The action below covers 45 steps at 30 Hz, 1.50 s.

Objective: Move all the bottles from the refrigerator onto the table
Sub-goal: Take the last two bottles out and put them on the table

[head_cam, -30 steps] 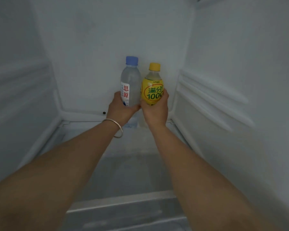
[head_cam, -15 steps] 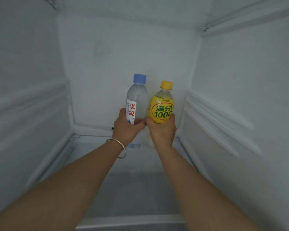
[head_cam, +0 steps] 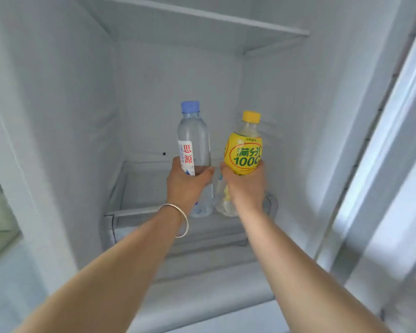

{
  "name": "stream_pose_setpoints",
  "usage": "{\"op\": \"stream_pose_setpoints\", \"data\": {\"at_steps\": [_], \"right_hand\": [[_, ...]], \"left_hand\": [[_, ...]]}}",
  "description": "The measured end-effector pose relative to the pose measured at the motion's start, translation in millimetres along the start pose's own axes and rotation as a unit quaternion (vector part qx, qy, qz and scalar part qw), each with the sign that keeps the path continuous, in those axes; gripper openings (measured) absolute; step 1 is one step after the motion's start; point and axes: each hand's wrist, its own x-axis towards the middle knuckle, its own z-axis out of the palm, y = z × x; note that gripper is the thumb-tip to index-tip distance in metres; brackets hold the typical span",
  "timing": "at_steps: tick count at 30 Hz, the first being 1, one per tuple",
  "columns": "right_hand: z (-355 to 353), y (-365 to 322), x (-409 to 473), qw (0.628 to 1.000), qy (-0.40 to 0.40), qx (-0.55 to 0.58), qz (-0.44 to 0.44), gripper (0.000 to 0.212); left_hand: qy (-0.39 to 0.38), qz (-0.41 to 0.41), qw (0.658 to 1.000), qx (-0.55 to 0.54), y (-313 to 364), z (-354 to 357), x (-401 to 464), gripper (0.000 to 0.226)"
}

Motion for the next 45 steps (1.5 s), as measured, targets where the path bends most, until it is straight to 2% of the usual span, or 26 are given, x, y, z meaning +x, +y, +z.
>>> {"op": "stream_pose_setpoints", "data": {"at_steps": [10,14,20,24,30,33,39,45], "right_hand": [[-196,3,-178,0.983,0.161,-0.058,0.065,0.041],[-288,-1,-232,0.969,0.221,-0.071,0.086,0.045],[-428,3,-296,0.936,0.313,-0.107,0.117,0.05],[-525,10,-335,0.92,0.341,-0.119,0.15,0.049],[-668,28,-379,0.91,0.34,-0.163,0.175,0.055],[-722,35,-389,0.901,0.354,-0.16,0.193,0.053],[-799,61,-366,0.883,0.379,-0.168,0.221,0.051],[-846,97,-295,0.886,0.372,-0.186,0.206,0.053]], "left_hand": [[-0.152,-0.022,0.988,-0.002,18,11,-226,0.043],[-0.261,-0.046,0.964,-0.028,23,46,-308,0.051],[-0.363,-0.053,0.93,-0.02,36,111,-446,0.052],[-0.388,-0.052,0.92,-0.019,45,157,-538,0.039],[-0.417,-0.098,0.903,-0.026,57,233,-661,0.052],[-0.43,-0.106,0.896,-0.022,62,269,-704,0.051],[-0.442,-0.081,0.893,0.003,58,346,-747,0.05],[-0.439,-0.068,0.896,0.002,42,439,-744,0.046]]}}
